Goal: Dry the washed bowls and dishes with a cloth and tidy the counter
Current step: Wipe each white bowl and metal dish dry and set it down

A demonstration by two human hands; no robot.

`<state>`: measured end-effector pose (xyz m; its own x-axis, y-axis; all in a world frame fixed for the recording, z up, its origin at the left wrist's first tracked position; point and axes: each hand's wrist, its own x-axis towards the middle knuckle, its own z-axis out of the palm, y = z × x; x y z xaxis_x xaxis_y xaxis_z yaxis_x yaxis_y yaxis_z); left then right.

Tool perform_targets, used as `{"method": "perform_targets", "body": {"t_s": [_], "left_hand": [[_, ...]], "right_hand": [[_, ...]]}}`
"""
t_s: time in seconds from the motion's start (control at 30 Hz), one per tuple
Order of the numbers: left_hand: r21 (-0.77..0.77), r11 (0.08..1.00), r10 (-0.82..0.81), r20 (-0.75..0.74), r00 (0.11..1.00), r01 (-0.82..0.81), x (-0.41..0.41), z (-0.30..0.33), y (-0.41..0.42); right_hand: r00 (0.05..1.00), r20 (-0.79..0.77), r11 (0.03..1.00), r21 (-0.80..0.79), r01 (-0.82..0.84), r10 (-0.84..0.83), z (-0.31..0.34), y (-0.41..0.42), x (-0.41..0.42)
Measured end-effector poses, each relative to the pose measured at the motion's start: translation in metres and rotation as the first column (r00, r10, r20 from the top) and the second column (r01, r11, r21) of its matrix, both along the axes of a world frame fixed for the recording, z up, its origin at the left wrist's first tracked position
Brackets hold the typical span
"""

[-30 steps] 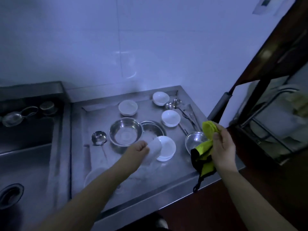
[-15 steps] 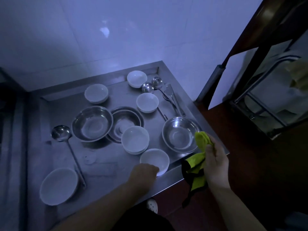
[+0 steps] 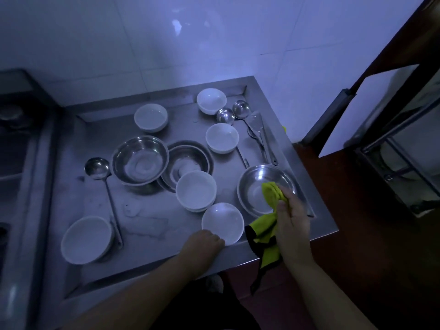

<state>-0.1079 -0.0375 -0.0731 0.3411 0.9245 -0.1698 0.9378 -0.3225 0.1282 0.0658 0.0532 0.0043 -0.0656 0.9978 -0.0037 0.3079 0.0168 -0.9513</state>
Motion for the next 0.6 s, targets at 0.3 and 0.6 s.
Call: {"method": "perform_targets", "body": {"t_s": [0.3, 0.6], "left_hand": [[0.114, 0.841, 0.493, 0.239, 0.836, -0.529, -0.080, 0.026, -0.047], [-0.054, 0.317, 0.948, 0.055, 0.314, -0.947, -0.203, 0.011, -0.140]], "right_hand": [[0.953, -0.074, 0.956, 0.032, -0.291, 0.293, 0.011, -0.006, -0.075], [0.838, -0.096, 0.840, 0.148, -0.521, 0.537, 0.023, -0.049, -0.175]]}}
